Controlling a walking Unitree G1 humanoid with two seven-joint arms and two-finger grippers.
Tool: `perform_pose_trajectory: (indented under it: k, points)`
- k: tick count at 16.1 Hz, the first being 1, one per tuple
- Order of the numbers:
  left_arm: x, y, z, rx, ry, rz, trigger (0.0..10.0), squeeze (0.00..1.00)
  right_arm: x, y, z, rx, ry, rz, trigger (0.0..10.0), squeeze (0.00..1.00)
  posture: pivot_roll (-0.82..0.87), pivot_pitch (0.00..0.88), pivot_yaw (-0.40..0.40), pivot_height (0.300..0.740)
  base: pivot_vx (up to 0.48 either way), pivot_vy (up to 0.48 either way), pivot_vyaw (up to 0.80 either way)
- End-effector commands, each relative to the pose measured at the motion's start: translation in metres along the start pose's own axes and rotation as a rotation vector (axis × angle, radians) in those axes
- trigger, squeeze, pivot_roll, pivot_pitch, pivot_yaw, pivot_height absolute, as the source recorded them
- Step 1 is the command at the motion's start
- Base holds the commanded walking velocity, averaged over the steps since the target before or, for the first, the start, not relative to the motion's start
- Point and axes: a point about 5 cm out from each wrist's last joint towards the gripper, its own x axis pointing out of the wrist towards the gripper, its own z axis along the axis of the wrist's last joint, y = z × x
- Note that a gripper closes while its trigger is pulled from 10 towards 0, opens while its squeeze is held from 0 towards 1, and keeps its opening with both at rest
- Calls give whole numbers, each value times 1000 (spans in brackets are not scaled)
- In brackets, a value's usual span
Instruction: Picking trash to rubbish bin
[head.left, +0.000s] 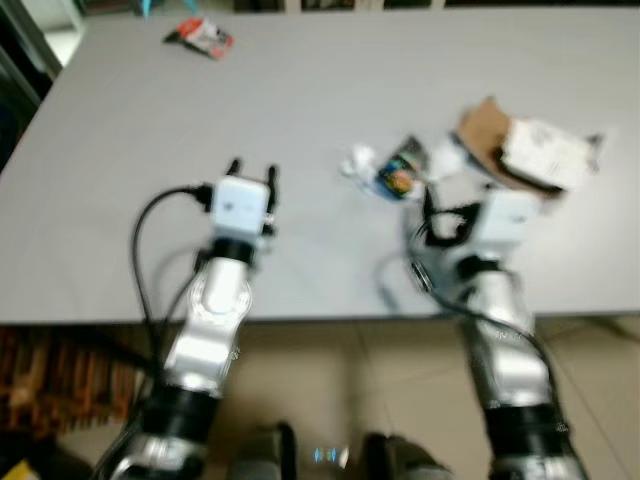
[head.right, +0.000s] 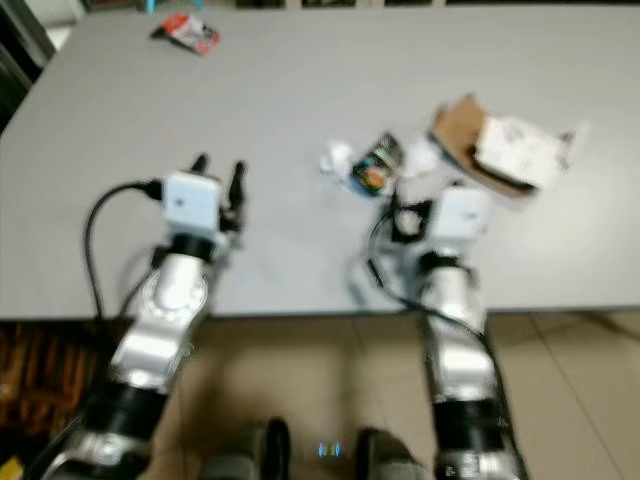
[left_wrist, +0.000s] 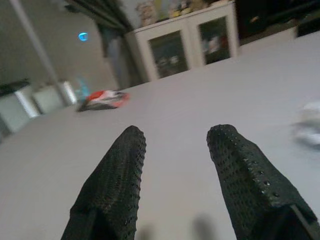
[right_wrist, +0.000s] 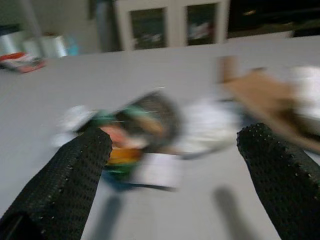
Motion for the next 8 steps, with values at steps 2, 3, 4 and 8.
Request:
perform_pose_trajectory:
  k: [2,3,4,8]
  points:
    - [-4,-10,-3,-29,22,-34,10000,0,-2,-9,3,-3,-8,-28,10000,0,-17,238,31,740,0,0,0]
    - [-4,-10,-3,-35,20,-30,10000,0,-2,-9,3,-4,-7,-27,10000,0,-18,240,31,740,0,0,0]
    - [-5,-10,-3,-37,17,-28,10000,0,-2,-9,3,-4,-7,-27,10000,0,-17,241,31,740,0,0,0]
    - [-3,-7,1,-15,-6,-26,10000,0,-2,-8,2,-4,0,-24,10000,0,-16,245,30,740,0,-285,0]
